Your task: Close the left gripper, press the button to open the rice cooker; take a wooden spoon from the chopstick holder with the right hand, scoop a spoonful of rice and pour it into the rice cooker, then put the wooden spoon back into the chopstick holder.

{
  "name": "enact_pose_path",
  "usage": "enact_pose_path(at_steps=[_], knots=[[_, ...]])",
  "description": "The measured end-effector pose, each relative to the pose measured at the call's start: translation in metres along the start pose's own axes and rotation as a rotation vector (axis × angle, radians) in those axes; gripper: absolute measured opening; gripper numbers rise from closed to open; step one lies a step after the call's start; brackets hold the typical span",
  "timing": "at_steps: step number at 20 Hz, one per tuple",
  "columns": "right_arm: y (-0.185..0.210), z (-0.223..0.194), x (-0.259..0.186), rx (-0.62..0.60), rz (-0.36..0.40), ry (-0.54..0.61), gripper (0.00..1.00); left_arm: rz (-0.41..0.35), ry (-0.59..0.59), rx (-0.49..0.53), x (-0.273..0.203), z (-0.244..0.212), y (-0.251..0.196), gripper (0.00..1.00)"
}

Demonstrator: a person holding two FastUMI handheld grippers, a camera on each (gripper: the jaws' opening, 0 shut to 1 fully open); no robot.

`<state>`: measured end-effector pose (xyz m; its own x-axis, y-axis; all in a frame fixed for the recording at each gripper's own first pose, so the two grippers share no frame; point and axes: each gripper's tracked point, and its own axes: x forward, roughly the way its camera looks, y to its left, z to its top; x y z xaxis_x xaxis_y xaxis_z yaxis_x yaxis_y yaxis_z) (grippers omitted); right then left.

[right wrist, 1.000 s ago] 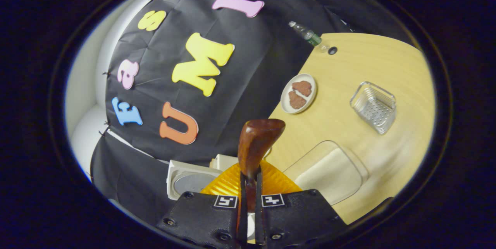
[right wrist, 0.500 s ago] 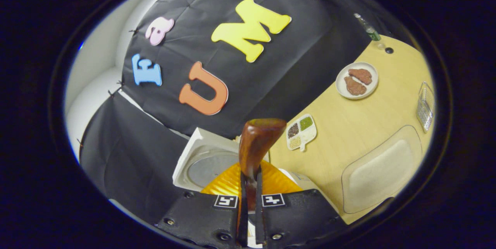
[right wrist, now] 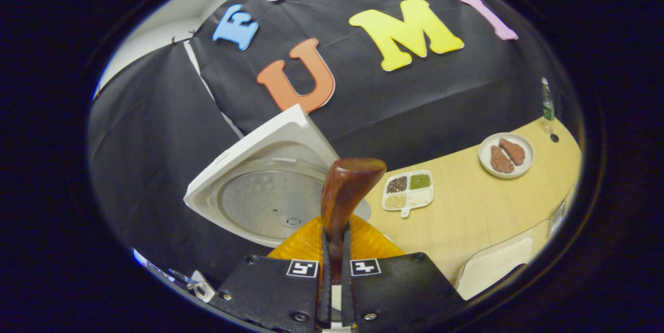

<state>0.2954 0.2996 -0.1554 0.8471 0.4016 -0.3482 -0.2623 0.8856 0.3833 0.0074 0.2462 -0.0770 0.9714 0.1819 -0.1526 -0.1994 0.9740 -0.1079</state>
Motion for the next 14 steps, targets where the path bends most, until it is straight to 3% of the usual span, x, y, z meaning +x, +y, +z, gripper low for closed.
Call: enact_pose_path(at_steps=[9, 14], knots=[[0.035, 0.001, -0.001, -0.391, 0.022, -0.041, 0.09, 0.004, -0.029, -0.004, 0.0, 0.001, 0.001, 0.94], [0.064, 0.008, -0.01, -0.692, 0.046, -0.119, 0.09, -0.014, -0.036, 0.008, 0.0, 0.0, -0.001, 0.94]])
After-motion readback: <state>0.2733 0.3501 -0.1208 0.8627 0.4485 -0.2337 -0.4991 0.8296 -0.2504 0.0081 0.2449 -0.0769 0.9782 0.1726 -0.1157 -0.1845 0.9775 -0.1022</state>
